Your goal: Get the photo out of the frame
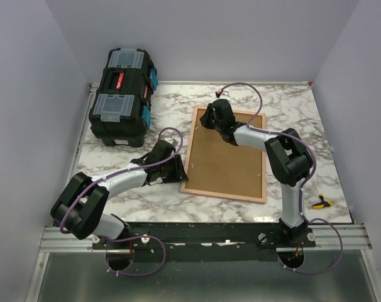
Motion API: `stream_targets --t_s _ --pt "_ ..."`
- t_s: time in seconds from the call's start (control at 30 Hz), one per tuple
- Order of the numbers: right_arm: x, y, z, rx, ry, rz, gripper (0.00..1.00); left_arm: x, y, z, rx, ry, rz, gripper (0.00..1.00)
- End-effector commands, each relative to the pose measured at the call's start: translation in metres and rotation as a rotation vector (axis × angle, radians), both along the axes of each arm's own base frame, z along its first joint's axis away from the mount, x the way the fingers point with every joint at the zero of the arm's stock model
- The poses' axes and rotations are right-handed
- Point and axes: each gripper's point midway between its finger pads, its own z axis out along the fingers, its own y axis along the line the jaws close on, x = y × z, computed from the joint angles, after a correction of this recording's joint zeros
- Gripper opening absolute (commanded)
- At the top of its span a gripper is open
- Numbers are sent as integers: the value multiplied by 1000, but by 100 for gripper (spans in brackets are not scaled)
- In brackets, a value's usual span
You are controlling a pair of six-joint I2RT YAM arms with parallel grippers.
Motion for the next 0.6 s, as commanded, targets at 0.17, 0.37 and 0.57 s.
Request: stream_targets --t_s 0.17,0.37,0.57 --pt "-26 2 -15 -78 77 76 1 5 2 -3 12 -5 17 41" --pt "-30 -3 -20 -105 92 60 1 5 3 -5 15 -2 20 41" --pt "-33 -7 -20 -121 93 49 1 4 3 -6 17 0 22 41"
